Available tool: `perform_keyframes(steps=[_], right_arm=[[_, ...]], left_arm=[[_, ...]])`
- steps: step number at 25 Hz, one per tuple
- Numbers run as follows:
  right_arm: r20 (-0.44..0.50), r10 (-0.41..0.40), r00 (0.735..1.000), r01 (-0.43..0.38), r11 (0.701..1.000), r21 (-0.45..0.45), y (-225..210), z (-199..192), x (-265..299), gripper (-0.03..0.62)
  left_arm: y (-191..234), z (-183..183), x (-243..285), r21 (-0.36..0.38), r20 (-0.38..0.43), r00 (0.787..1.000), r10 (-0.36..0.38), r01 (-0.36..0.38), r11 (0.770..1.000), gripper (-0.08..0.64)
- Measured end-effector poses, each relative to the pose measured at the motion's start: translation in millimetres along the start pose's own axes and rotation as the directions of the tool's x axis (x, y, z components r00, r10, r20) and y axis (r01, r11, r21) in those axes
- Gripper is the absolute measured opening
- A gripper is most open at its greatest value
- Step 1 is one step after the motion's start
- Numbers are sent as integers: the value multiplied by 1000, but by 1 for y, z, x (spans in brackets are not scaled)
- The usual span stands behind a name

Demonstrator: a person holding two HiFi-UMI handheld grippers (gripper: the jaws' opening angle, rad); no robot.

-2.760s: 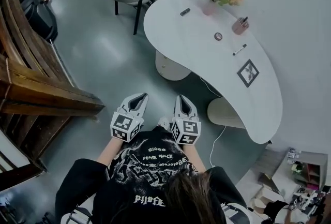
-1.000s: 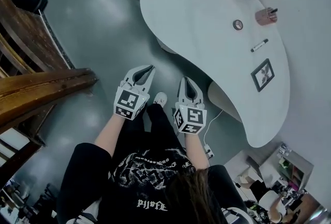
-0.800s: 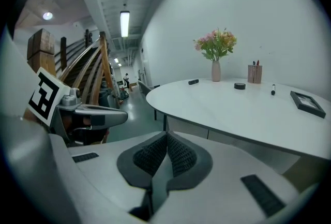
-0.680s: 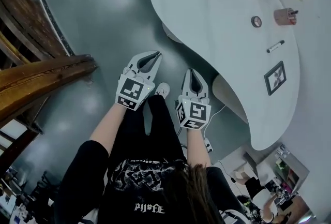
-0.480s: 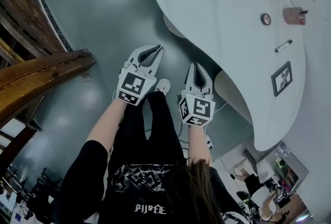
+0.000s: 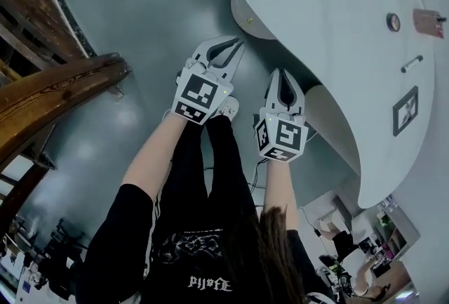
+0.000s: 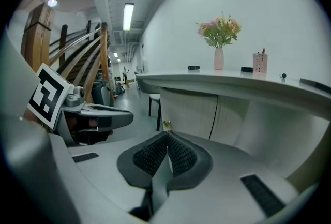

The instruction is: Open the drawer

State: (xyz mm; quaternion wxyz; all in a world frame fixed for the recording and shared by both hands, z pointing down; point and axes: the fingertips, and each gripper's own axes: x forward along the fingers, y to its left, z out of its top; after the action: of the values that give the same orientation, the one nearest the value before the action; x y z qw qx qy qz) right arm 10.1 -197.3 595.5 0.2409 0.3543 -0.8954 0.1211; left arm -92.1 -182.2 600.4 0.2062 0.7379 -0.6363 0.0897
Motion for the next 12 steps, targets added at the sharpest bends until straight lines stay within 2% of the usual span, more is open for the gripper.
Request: perform_keyframes(steps=[5,12], right_arm=[[4,5,1000,-5,1000,-7,-2,-13,23,26],[-9,34,999,-34,999,-38,3,-32,46,26]], left_arm=[[11,-13,26,23,14,1000,0,0,1000,29],[23,-37,59,9,12,1000,12,-12,1000,40]])
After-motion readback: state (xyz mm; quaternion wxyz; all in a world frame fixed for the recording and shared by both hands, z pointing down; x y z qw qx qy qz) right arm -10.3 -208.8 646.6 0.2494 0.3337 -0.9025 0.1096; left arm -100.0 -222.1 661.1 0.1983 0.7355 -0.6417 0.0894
